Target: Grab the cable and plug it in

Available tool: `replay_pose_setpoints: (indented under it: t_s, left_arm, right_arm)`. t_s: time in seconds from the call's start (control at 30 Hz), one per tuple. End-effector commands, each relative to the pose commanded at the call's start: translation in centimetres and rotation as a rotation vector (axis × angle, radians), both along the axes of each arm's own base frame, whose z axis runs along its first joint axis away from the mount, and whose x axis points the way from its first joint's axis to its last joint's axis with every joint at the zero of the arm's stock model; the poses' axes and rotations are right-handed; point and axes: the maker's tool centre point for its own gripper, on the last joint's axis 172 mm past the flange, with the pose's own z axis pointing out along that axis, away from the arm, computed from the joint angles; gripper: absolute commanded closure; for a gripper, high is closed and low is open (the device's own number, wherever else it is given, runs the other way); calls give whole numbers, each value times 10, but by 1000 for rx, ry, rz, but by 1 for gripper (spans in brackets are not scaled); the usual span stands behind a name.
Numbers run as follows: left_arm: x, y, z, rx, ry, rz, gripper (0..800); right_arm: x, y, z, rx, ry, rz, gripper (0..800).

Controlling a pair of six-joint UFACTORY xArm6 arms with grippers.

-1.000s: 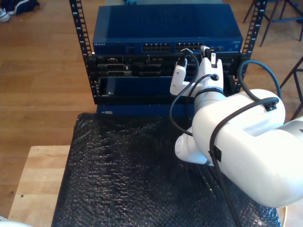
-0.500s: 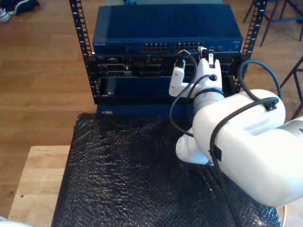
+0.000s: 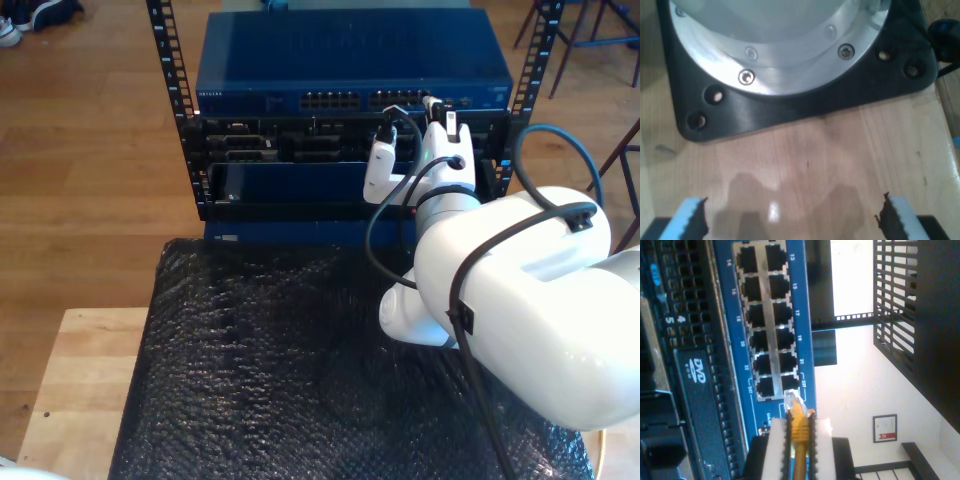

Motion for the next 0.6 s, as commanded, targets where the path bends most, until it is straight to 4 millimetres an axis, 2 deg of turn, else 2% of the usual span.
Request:
replay_pose_setpoints:
  t_s: [0.6]
  left_arm:
    - [0,0,0,0,0,0,0]
  right_arm:
    - [1,1,4,-15,-9,-2,800]
